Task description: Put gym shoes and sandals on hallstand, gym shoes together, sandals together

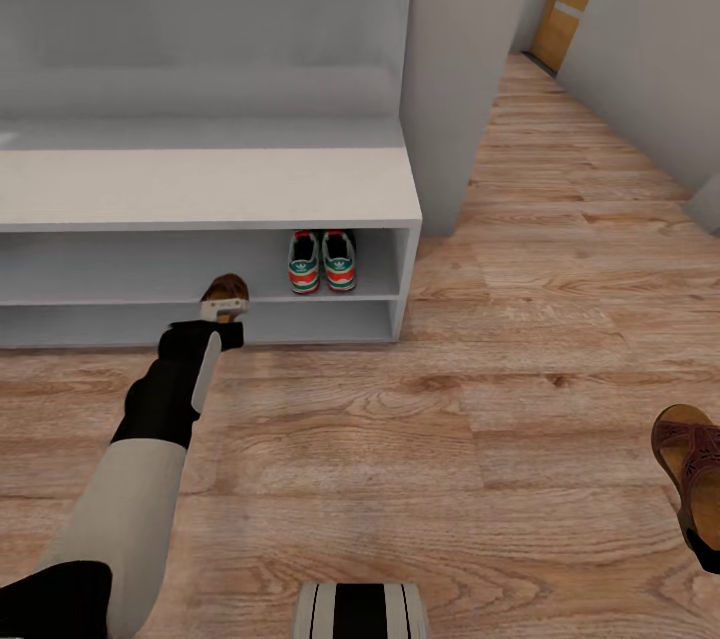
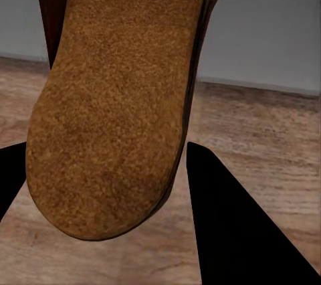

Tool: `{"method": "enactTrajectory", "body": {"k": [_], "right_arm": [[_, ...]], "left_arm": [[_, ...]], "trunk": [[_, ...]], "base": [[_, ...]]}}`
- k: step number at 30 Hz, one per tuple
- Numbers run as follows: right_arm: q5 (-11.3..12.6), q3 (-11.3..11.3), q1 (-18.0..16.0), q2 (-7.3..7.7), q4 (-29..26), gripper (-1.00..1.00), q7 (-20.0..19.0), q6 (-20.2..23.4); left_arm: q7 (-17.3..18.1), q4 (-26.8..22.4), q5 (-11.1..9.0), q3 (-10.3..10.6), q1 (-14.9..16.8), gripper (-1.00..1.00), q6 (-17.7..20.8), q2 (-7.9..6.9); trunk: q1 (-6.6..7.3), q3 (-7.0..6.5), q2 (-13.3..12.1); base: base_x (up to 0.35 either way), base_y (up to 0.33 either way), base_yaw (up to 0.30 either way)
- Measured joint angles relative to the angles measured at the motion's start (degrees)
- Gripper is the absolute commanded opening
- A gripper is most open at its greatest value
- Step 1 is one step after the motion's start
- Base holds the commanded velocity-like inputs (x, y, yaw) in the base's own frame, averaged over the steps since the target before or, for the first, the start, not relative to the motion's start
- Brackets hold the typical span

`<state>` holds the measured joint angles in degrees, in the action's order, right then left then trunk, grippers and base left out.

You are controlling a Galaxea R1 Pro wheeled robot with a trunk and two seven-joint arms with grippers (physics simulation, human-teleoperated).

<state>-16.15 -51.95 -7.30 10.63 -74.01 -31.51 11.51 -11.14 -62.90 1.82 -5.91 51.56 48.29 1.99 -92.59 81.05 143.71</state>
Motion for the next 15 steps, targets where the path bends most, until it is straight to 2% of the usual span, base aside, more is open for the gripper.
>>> {"method": "enactTrajectory", "body": {"k": [5, 15], "right_arm": [[0.0, 0.0, 0.0, -0.03, 0.0, -1.0, 0.1, -0.5], [-0.2, 0.0, 0.0, -0.26, 1.8, -1.0, 0.2, -3.7]], "left_arm": [[0.0, 1.4, 0.0, 0.0, 1.0, -1.0, -2.7, -0.01], [0.0, 1.9, -0.1, 0.0, 2.5, -1.0, -4.6, -0.06]], "trunk": [[0.0, 0.0, 0.0], [0.0, 0.0, 0.0]], "base": [[0.0, 0.0, 0.0], [0.0, 0.0, 0.0]]}}
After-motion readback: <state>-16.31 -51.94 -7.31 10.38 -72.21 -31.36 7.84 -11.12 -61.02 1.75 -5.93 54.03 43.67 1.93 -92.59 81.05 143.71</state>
